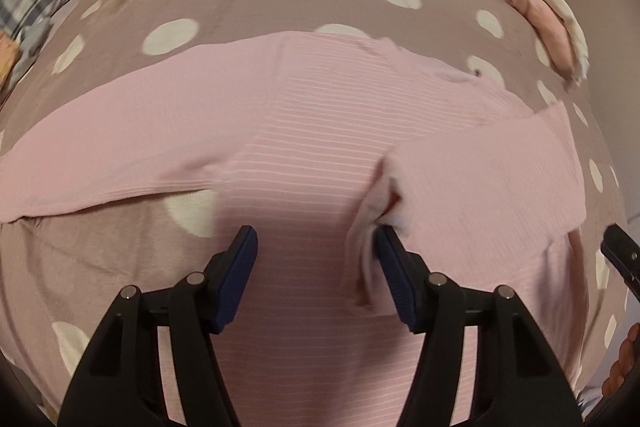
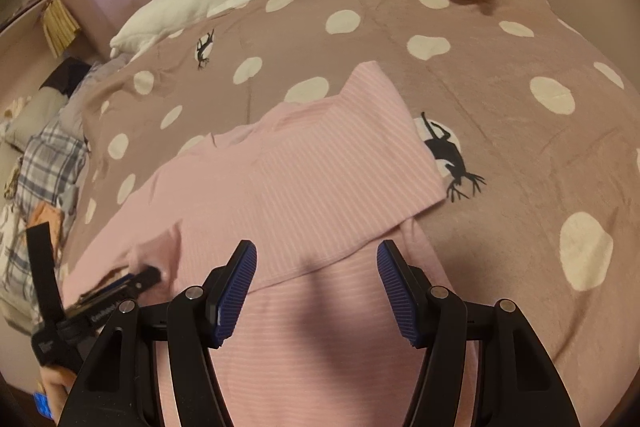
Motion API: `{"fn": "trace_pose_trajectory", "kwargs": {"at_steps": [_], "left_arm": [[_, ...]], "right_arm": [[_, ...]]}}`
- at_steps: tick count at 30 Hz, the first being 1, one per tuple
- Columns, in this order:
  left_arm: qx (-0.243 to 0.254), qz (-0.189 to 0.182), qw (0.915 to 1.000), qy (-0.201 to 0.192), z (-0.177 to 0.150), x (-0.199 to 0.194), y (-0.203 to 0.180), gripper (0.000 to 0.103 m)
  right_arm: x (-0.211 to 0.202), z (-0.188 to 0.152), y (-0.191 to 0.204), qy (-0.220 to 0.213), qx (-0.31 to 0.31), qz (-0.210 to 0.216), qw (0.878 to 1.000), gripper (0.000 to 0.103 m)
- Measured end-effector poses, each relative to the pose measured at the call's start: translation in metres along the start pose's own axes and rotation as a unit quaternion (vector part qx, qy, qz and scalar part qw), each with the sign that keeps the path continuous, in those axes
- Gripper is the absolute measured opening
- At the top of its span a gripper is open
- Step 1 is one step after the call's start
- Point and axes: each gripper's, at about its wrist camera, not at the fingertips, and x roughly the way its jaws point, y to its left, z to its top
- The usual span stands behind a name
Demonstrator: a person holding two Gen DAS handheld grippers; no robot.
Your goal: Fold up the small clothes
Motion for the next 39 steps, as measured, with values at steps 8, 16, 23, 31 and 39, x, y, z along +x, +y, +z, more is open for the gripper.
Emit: {"fn": "trace_pose_trajectory", "kwargs": {"at_steps": [8, 16, 23, 31, 39], "left_arm": [[-0.014, -0.084, 0.9962, 0.020, -0.004, -0.005, -0.003, 0.062], [0.011, -0.098, 0.9945, 0.035, -0.009, 0.010, -0.027, 0.061], [0.011, -0.091, 0.9950, 0.039, -0.003, 0.020, -0.027, 0.014], [0.002, -0.128, 0.9918, -0.004, 0.022, -0.027, -0.032, 0.006], [0.019, -0.141, 0.9871, -0.074, 0.043, -0.087, -0.023, 0.006]], "right_arm": [[-0.001, -0.003, -0.006, -0.002, 0.008, -0.005, 1.000, 0.063], [0.001, -0.007, -0.013, 0.003, 0.018, -0.014, 1.000, 0.063], [0.002, -0.010, -0.019, 0.004, 0.025, -0.021, 0.999, 0.063], [0.002, -0.008, -0.019, 0.003, 0.027, -0.028, 0.999, 0.063], [0.002, -0.003, -0.018, -0.001, 0.022, -0.031, 0.999, 0.063]]}}
